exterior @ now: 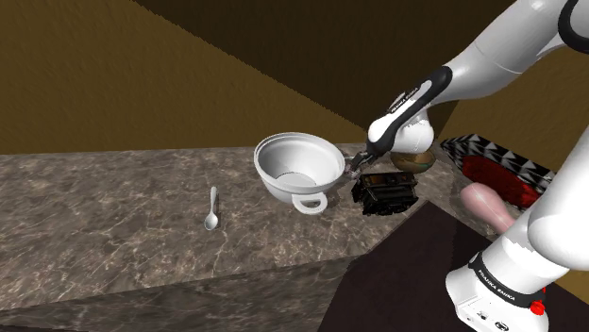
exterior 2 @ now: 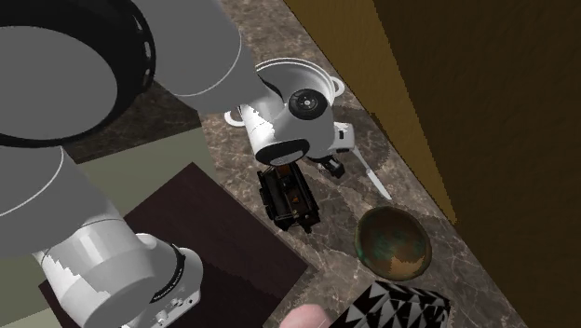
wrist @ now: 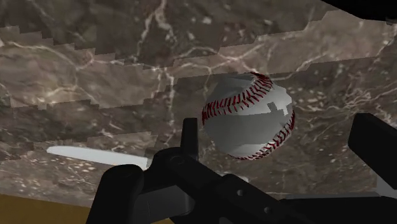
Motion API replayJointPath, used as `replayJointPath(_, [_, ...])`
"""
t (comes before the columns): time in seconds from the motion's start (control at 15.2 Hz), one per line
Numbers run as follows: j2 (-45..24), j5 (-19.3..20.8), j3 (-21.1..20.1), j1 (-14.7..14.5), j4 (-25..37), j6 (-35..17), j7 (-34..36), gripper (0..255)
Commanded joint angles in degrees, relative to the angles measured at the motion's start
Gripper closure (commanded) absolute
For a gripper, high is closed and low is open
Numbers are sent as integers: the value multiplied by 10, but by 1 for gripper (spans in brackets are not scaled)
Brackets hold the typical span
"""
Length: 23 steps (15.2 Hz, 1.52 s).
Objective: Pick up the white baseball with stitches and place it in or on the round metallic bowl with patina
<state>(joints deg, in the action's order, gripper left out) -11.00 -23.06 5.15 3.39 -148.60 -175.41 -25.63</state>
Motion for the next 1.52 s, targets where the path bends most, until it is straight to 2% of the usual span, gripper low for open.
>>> replayJointPath(0.0, [-24, -25, -24, 18, 12, -15, -20, 0])
replayJointPath(0.33, [-72, -49, -67, 56, 34, -43, -44, 0])
replayJointPath(0.86, [-72, -49, -67, 56, 34, -43, -44, 0])
replayJointPath(0.92, [-72, -49, -67, 56, 34, -43, -44, 255])
replayJointPath(1.45, [-71, -49, -66, 53, 34, -43, -42, 255])
